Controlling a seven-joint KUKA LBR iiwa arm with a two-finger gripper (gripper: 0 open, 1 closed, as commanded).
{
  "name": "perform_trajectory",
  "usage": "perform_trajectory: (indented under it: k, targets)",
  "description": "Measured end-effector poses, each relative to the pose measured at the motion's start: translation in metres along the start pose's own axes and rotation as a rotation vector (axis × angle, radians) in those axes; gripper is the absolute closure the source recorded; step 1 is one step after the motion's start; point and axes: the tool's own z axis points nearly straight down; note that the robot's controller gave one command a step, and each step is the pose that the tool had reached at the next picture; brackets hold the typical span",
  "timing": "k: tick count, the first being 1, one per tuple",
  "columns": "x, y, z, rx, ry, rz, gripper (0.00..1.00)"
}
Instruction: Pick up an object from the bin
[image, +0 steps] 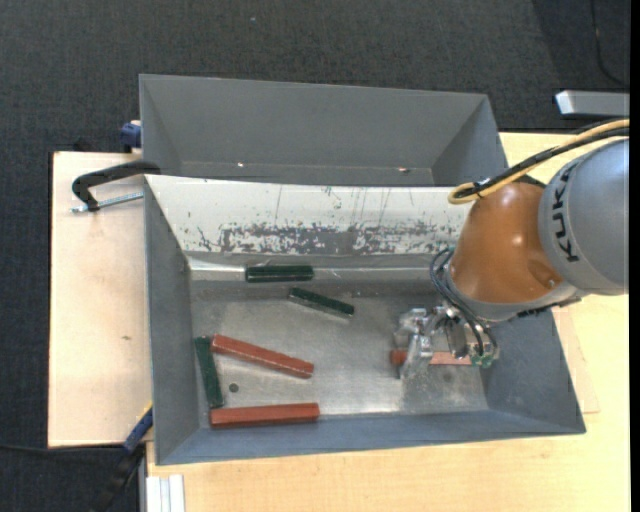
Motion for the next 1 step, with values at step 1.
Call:
perform_trajectory:
  k: [1]
  targets:
    - [0.0, 0.0, 0.0, 0.0, 0.0, 0.0, 1.0]
